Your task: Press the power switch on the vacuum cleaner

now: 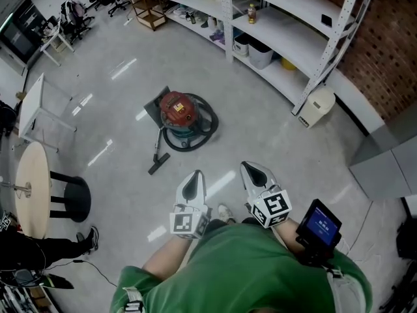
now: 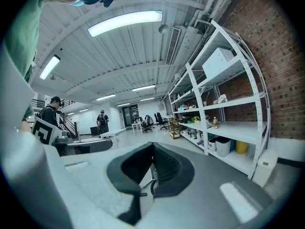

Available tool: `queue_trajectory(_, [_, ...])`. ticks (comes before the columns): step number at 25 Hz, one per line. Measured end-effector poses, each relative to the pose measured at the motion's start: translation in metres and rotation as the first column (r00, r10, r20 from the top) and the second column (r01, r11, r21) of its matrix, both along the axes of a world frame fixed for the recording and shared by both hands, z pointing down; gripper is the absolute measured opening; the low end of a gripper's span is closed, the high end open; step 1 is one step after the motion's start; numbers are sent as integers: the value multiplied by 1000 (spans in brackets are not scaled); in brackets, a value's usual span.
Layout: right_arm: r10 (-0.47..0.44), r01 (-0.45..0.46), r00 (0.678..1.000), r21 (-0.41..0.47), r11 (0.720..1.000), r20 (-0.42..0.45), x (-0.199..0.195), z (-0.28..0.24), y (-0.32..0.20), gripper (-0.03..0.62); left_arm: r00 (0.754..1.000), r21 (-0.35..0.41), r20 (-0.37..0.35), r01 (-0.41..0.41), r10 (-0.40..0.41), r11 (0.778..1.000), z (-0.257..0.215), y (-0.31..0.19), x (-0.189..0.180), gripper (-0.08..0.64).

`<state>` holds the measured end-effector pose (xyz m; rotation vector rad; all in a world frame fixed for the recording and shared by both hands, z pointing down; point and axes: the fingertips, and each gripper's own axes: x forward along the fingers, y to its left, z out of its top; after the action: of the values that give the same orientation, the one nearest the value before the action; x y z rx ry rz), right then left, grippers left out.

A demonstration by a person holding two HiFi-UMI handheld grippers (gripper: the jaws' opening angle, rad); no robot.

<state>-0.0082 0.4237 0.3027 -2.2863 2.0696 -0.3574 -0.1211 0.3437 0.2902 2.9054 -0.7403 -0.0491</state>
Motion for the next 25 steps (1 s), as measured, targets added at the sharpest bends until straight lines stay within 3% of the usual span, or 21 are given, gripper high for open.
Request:
queue_trajectory(4, [2, -2, 1000, 5, 1000, -10, 8, -1, -28, 2, 1000, 11, 10, 19, -19, 1000, 15, -27, 1, 8])
queue_trajectory(10, [-15, 15, 1000, -9, 1000, -14, 24, 3, -53, 2, 998, -50, 13, 64, -63, 997, 20, -52, 11, 8])
queue_trajectory(15, [-59, 59, 998, -6, 998, -13, 49, 2, -76, 2, 992, -50, 17, 127, -126, 991, 17, -70, 29, 8])
queue_trajectory(20, [-139, 139, 990, -6, 990, -10, 76, 3, -97, 2, 976, -45, 23, 219, -218, 975, 15, -83, 48, 8])
queue_trajectory(25, [-248, 248, 969, -8, 969, -6, 96, 5, -122, 2, 945, -55, 31, 327, -326, 943, 15, -93, 62, 8])
